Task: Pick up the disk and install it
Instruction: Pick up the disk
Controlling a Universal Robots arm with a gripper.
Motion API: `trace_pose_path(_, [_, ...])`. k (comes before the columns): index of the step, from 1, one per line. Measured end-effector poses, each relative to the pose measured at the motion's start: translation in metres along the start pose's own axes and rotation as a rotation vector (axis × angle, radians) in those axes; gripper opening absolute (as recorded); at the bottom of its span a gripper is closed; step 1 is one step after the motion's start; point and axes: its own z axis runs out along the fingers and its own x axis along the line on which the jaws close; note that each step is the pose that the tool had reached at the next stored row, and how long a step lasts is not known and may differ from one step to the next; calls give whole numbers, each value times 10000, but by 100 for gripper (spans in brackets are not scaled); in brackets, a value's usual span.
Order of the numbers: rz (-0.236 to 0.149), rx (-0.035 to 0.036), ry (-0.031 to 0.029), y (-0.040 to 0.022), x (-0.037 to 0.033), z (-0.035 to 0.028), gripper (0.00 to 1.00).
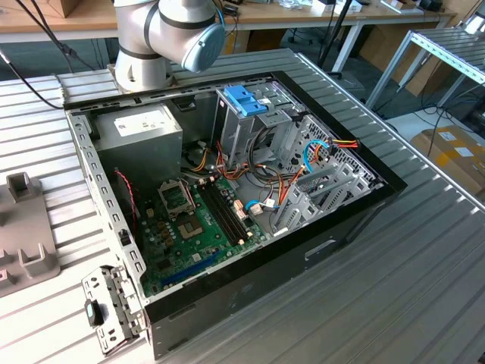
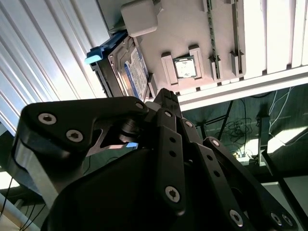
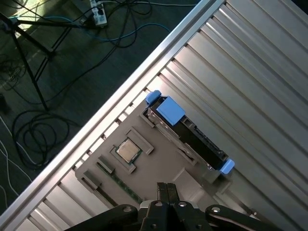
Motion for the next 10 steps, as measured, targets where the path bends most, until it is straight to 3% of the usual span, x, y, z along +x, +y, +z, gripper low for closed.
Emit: trace_pose_path(10, [-130, -3, 5, -3, -3, 0, 11])
